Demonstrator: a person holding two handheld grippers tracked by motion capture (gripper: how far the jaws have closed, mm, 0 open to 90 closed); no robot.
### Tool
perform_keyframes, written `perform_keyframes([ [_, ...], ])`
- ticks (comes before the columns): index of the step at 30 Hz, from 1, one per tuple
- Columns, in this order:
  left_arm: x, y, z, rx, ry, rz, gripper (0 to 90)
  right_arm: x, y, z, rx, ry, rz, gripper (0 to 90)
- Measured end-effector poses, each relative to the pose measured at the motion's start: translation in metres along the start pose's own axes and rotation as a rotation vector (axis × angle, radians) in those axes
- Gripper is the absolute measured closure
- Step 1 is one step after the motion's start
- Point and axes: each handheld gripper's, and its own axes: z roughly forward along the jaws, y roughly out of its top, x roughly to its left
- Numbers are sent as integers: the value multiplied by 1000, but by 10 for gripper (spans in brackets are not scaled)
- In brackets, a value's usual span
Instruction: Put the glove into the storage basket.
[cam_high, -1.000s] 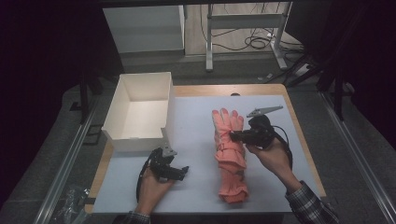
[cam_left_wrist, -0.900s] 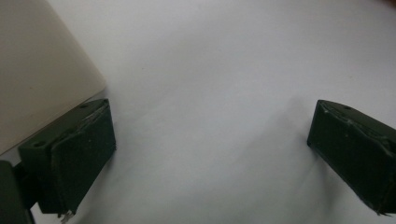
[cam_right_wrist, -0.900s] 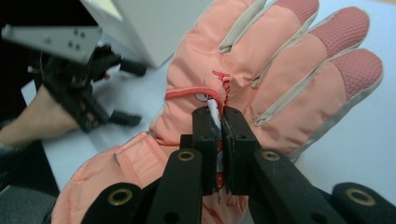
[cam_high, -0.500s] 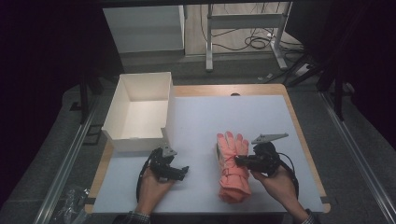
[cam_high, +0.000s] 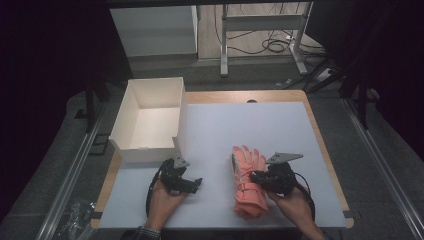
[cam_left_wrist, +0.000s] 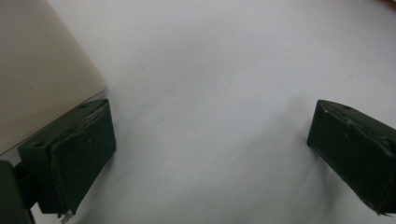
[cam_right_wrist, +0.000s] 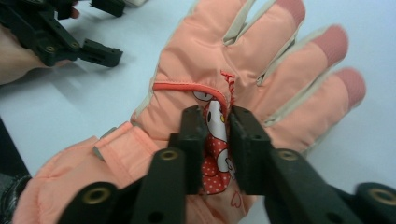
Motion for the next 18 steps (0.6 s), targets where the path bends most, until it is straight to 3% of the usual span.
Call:
perform_keyframes([
  [4, 0, 0, 0, 0, 0, 0, 9, 2, 10, -16, -32, -2, -60, 641],
  [9, 0, 0, 0, 1, -1, 0, 9, -5, 17, -35, -77, -29, -94, 608],
  [13, 0, 0, 0, 2, -1, 1, 9, -21, 6, -37, -66, -59, -95, 592],
  [18, 0, 0, 0, 1, 0, 0, 9, -38, -22, -30, -53, -89, -104, 574],
])
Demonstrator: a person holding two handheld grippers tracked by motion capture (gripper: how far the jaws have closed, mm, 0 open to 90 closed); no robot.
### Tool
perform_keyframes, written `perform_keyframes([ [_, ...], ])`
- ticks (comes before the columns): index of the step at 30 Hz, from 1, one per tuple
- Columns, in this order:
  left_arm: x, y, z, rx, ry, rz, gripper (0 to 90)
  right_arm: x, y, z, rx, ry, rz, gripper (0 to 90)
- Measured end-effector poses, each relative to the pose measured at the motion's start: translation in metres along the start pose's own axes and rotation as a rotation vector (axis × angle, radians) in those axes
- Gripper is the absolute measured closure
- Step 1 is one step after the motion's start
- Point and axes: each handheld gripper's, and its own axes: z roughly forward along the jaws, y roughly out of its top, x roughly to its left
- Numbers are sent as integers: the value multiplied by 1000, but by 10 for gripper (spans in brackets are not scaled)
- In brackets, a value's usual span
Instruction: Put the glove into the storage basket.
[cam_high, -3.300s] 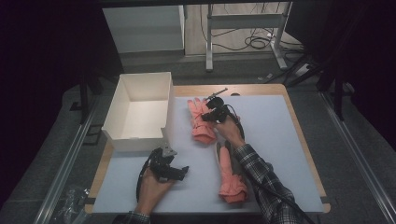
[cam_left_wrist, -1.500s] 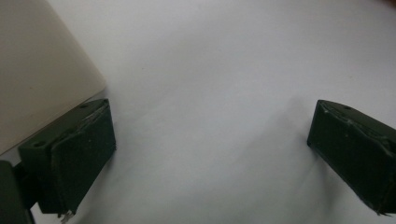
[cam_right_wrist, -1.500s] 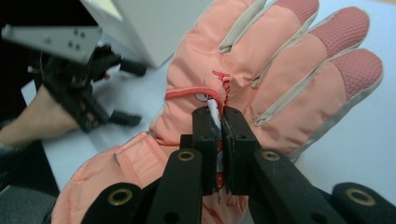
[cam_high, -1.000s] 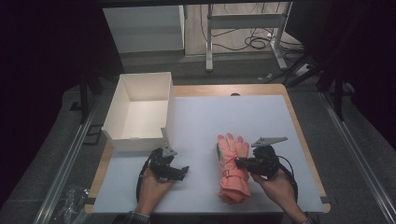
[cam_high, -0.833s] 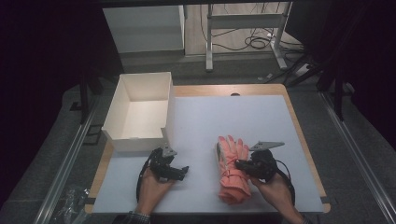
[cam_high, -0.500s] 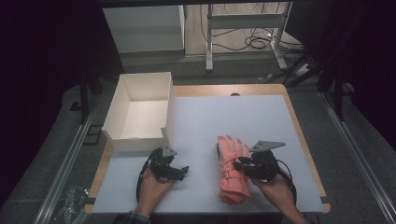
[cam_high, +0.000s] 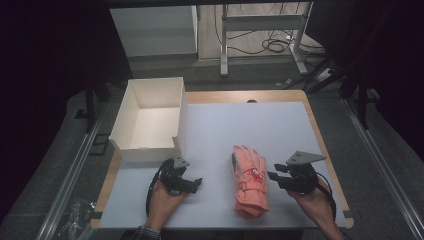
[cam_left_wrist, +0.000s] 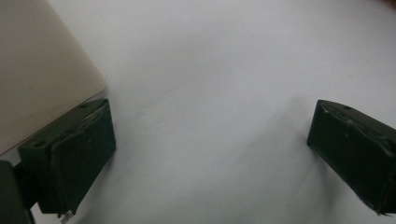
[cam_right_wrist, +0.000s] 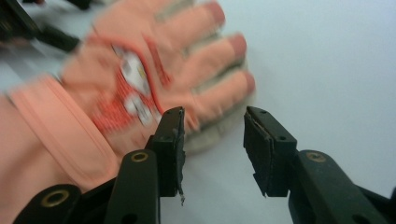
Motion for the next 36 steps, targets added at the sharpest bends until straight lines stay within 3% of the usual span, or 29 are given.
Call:
perform_keyframes([
  [6, 0, 0, 0, 0, 0, 0, 9, 0, -23, 6, 19, 31, -8, 555],
  [8, 0, 0, 0, 0, 0, 0, 9, 2, -36, 9, 22, 64, -5, 570],
  [14, 0, 0, 0, 0, 0, 0, 9, 7, -51, 15, 36, 159, 23, 843],
  [20, 0, 0, 0, 0, 0, 0, 10, 16, -50, 27, 54, 217, 19, 887],
  [23, 0, 0, 0, 0, 0, 0, 10, 20, -46, 32, 51, 197, -8, 887],
  [36, 0, 0, 0, -2, -1, -2, 9, 36, -33, 53, 46, 206, -14, 886],
])
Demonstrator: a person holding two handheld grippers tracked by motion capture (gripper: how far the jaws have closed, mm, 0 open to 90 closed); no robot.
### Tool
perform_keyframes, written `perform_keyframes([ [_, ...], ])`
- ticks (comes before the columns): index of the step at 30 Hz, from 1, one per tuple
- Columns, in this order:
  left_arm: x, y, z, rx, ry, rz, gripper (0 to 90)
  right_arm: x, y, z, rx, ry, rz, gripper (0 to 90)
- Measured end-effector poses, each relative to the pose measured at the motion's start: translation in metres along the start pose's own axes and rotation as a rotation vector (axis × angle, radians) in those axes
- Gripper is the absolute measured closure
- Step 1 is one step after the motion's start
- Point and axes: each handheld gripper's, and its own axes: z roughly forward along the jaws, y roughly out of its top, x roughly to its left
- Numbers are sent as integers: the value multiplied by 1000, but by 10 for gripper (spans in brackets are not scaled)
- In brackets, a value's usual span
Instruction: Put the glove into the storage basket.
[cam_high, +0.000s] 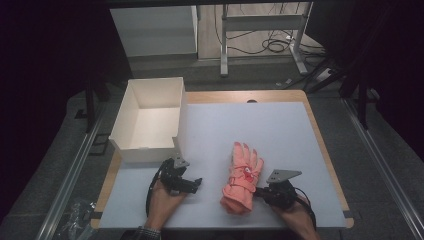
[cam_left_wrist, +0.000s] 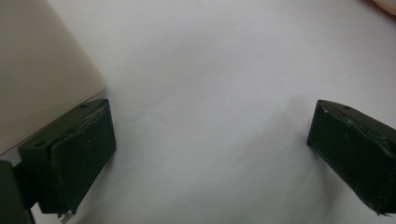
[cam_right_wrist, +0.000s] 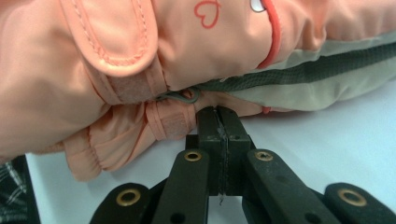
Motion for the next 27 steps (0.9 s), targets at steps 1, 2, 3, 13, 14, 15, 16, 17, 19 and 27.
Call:
perform_keyframes([
  [1, 0, 0, 0, 0, 0, -1, 10, 1, 2, 2, 1, 1, -3, 886],
  [2, 0, 0, 0, 0, 0, -1, 10, 2, 3, 4, 3, 0, -6, 886],
  [3, 0, 0, 0, 0, 0, -1, 9, 3, 5, 6, 2, -3, -8, 886],
  [13, 0, 0, 0, 0, 1, 3, 10, 5, 20, 25, -3, -29, 4, 887],
  [14, 0, 0, 0, 1, 0, 3, 10, 4, 21, 26, -1, -31, 8, 887],
  [15, 0, 0, 0, 1, 0, 3, 10, 4, 23, 28, -2, -35, 10, 887],
  [16, 0, 0, 0, 1, 0, 3, 10, 3, 24, 29, 1, -38, 11, 887],
  [17, 0, 0, 0, 1, 1, 3, 10, 3, 25, 30, 0, -41, 11, 887],
  [19, 0, 0, 0, 1, 1, 3, 9, 2, 27, 32, 1, -46, 15, 887],
  [27, 0, 0, 0, 1, 0, 3, 10, 0, 37, 42, -2, -53, 23, 887],
])
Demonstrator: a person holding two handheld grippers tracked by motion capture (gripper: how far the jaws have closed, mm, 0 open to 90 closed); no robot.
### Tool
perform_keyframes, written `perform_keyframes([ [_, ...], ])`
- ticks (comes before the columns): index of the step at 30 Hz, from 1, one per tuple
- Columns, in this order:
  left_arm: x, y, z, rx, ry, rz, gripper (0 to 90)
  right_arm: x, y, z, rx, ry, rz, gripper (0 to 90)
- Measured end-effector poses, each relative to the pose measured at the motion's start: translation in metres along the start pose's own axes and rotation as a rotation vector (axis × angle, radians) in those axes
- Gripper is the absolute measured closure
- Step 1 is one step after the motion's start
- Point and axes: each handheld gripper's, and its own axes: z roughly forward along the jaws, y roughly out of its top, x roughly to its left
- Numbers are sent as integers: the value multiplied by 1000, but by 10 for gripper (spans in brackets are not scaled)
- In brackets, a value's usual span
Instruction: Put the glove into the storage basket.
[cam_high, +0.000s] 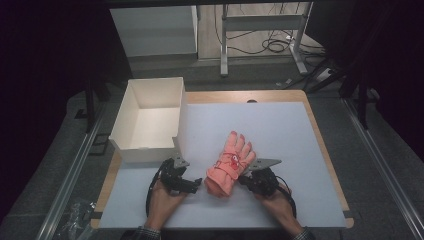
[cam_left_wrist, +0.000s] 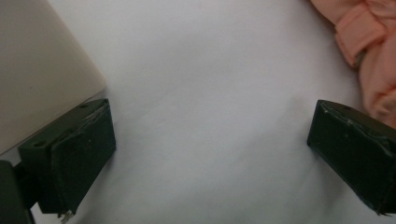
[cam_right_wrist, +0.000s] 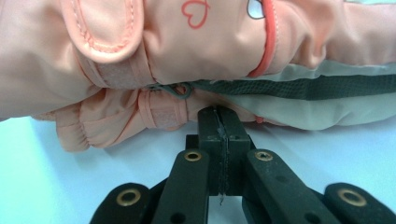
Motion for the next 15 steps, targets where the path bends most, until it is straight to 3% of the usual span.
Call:
perform_keyframes([
  [15, 0, 0, 0, 0, -2, -3, 11, -8, 14, 14, -5, -14, 16, 887],
])
